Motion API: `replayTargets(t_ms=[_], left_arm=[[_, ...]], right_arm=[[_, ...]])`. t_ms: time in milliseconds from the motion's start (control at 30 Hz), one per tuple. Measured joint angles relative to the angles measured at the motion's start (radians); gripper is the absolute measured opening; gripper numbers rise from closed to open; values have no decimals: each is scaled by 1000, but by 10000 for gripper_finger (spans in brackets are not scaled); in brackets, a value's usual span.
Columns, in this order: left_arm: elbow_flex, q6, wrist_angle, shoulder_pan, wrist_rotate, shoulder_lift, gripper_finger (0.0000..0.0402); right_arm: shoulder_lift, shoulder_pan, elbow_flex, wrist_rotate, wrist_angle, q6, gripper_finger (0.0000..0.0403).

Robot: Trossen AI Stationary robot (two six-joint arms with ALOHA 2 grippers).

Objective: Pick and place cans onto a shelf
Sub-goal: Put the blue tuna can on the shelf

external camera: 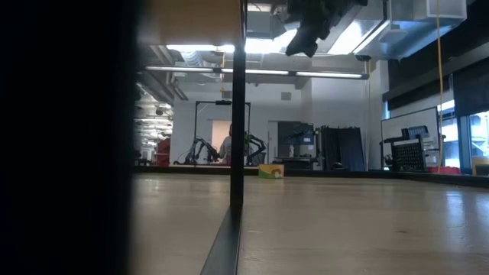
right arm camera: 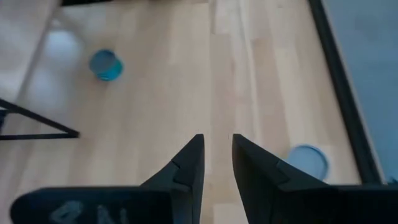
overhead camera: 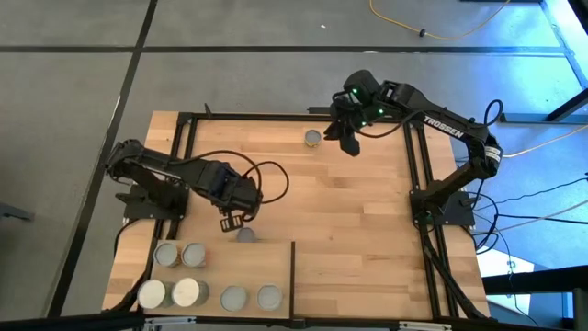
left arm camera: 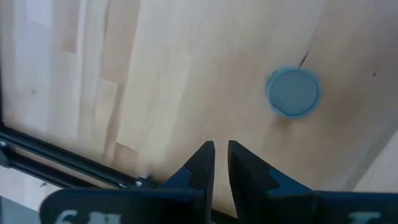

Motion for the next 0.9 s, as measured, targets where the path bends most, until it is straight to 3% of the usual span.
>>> replayTargets(t_ms=[333, 567, 900], left_arm=[[0, 41, -3, 5, -29, -6, 37], [0, 35, 3, 59, -62, -6, 37], [0, 39, 47, 94, -164, -6, 37]], right_arm=[[0, 14, 0, -56, 1, 28, 85], [0, 33, 0, -152, 0, 24, 85], [0, 42, 0, -163, 0, 50, 85]])
